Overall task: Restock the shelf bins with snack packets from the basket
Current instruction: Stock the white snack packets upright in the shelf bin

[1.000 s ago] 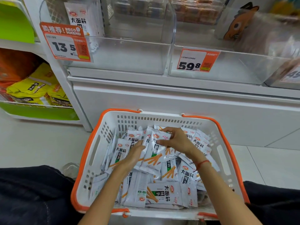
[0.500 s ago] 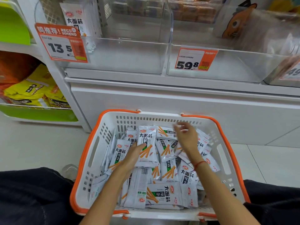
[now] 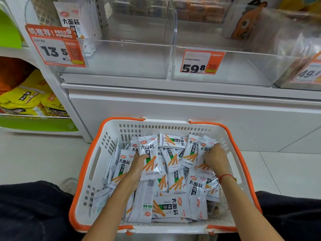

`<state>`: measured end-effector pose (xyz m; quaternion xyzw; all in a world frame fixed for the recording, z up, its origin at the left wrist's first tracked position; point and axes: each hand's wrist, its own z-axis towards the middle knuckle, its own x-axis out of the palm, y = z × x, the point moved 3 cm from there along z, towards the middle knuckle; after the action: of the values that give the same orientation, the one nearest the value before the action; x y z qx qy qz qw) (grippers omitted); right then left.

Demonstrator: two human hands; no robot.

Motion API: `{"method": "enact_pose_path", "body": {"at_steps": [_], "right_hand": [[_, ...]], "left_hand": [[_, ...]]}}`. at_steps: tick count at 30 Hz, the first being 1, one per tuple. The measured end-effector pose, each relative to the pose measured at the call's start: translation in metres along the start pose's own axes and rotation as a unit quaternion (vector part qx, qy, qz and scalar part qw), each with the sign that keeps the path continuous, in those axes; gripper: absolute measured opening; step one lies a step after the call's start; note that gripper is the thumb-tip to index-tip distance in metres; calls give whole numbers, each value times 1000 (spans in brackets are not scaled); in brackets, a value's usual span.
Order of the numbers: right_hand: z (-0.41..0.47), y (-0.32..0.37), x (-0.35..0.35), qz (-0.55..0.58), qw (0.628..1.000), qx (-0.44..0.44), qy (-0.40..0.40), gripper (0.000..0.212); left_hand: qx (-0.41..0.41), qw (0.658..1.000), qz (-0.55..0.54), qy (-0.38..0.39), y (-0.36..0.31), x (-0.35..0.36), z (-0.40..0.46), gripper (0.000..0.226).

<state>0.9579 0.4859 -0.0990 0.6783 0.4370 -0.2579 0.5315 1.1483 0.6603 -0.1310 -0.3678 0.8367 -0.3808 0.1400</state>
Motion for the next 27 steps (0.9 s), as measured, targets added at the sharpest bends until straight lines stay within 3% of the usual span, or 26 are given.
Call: {"method": "enact_pose_path", "body": {"at_steps": [3,6,8,9,13,18,20,24,27], "right_hand": [[-10,34,-10,-48,995,-76,50,40],[-37,75,-2,122,963,-112,212,36],[-60,94,14,195,933,-125,277,30],[-69,100,22,197,933,-141,267,28],[-80,103,43,170,962,-183,107,30],[-89,95,54,222,958,-180,1,24],[-90,94,61,234,954,-186,-7,21],[-75,93,56,268,943,-177,92,21],[-39,71,29,281,952,-119,13,31]], "left_hand": [[-14,1000,15,-4,7,0,10,43],[-19,1000,-8,-7,9,1,10,40],[-21,999,-45,4,4,4,2,37],[-22,997,-71,9,1,6,-4,37],[-6,984,-172,48,-12,10,-18,35],[-9,985,-154,75,-13,14,-26,29],[-17,987,-141,78,-10,14,-25,28],[-10,986,-135,94,-4,12,-19,24],[0,984,-142,109,-4,9,-14,20]]}}
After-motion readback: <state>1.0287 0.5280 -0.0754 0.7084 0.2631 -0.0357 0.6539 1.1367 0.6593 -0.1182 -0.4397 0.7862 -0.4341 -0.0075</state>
